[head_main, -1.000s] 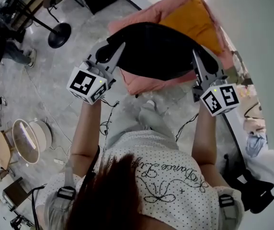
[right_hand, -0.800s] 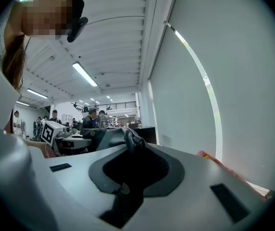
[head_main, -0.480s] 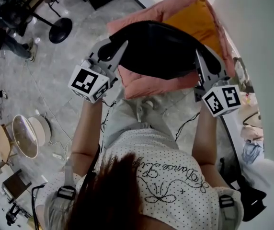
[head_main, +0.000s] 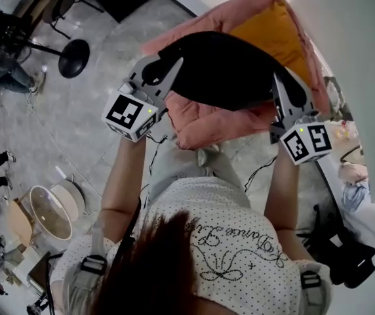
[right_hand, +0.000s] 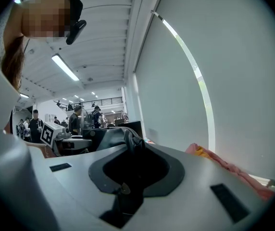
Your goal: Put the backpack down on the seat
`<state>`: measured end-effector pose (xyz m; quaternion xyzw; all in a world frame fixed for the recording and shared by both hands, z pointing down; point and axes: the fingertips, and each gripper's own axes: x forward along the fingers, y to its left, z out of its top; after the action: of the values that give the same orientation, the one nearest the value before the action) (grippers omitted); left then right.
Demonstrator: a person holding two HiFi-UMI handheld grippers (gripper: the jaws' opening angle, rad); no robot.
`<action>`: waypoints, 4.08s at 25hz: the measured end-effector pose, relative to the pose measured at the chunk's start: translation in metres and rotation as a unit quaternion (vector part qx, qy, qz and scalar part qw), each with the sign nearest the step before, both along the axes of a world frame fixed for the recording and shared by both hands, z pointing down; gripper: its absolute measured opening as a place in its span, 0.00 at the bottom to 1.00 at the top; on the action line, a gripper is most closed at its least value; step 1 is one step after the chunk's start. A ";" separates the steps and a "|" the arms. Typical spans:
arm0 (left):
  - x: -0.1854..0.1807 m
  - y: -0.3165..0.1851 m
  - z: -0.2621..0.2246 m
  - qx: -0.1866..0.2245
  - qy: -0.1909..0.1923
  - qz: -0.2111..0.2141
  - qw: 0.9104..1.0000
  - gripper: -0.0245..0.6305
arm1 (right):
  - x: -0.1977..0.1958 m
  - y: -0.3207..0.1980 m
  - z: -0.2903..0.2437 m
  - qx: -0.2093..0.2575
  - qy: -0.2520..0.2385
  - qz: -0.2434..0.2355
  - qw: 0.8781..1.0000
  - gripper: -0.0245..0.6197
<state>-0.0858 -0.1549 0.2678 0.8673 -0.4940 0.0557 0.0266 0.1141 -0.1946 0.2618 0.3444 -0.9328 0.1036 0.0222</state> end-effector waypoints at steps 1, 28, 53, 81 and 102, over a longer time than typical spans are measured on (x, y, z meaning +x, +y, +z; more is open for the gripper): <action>-0.005 -0.009 0.004 -0.006 0.003 0.008 1.000 0.06 | -0.005 -0.006 0.005 -0.007 0.000 0.008 1.000 0.14; -0.046 -0.130 0.187 -0.149 0.003 0.064 0.987 0.06 | -0.042 -0.070 0.192 -0.166 0.038 0.097 0.981 0.13; -0.025 -0.137 0.431 -0.328 -0.079 0.067 0.939 0.11 | -0.043 0.012 0.454 -0.404 0.089 0.156 0.897 0.13; -0.003 -0.120 0.466 -0.314 -0.116 0.120 0.935 0.43 | -0.039 0.053 0.502 -0.467 0.067 0.116 0.874 0.31; -0.038 -0.108 0.425 -0.303 -0.128 0.085 0.941 0.45 | -0.050 0.018 0.440 -0.418 0.056 0.097 0.902 0.36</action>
<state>-0.1240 -0.2629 0.6930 0.8426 -0.3772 0.3153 0.2196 0.0637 -0.1763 0.7022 0.3971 -0.7632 0.4664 0.2058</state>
